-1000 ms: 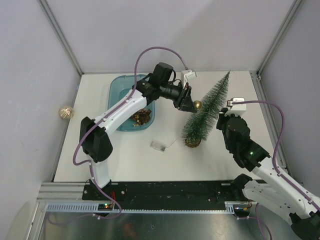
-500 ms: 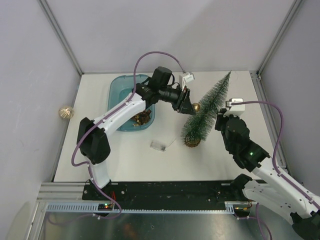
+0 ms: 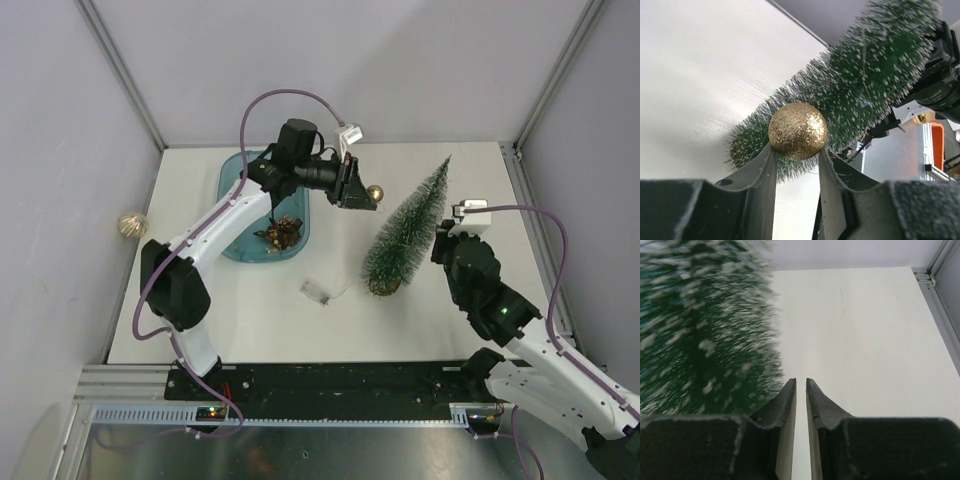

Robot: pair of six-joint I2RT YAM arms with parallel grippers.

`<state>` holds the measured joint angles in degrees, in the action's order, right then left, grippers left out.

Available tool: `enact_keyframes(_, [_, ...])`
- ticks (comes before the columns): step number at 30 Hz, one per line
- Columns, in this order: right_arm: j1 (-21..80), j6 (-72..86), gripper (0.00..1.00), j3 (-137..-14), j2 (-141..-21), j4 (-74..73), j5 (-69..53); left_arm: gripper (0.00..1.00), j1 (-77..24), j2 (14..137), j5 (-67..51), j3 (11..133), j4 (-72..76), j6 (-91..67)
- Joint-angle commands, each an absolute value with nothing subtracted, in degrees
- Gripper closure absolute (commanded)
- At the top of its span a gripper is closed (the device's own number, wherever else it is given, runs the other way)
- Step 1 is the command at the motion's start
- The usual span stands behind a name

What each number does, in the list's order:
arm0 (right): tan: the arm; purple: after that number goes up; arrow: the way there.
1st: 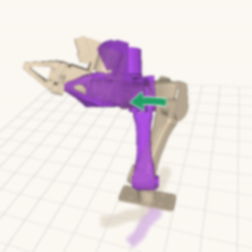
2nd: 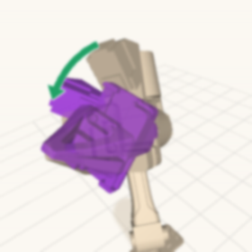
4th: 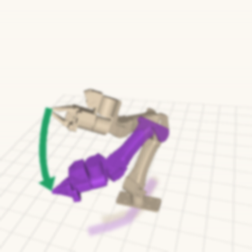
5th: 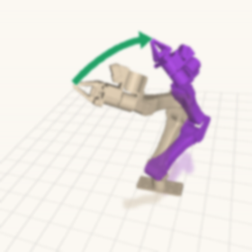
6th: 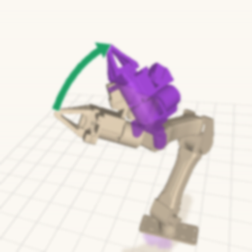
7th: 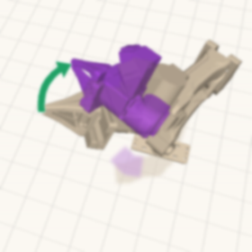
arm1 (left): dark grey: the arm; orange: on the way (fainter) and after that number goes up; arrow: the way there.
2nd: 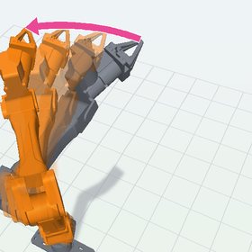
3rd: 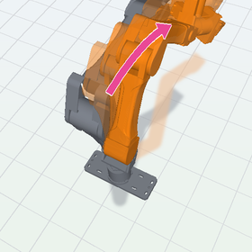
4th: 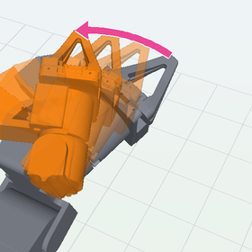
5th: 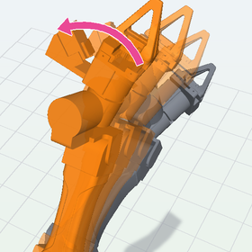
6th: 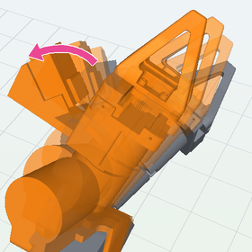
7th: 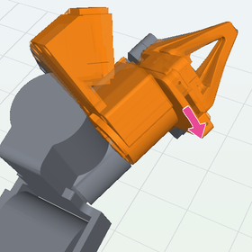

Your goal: Decorate the small christmas tree

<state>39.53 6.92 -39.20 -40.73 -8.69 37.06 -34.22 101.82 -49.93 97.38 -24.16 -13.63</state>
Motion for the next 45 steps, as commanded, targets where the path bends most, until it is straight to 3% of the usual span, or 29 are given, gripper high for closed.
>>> enact_keyframes(1, [39.7,6.5,0.82,-39.1,-39.1,-6.5,39.2,0.67,-34.1,99.3,-51.9,97.8,-21.2,-15.6])
enact_keyframes(3, [39.1,6.1,0.80,-39.0,-38.2,-5.6,38.9,0.67,-34.0,99.6,-52.2,97.6,-20.5,-16.0])
enact_keyframes(8, [35.1,7.3,0.63,-39.0,-37.2,-2.9,33.2,0.67,-33.9,100.6,-55.5,97.0,-17.9,-17.7])
enact_keyframes(12, [31.0,9.6,0.58,-39.0,-38.2,-0.9,26.5,0.66,-33.8,101.8,-57.4,96.3,-15.3,-18.3])
enact_keyframes(26, [22.3,17.8,0.57,-36.0,-40.2,4.2,16.5,0.66,-33.4,106.6,-65.3,93.1,-4.8,-22.9])
enact_keyframes(45, [21.7,18.1,0.62,-35.4,-39.7,3.6,14.8,0.61,-33.1,106.7,-65.5,91.3,-0.7,-27.3])
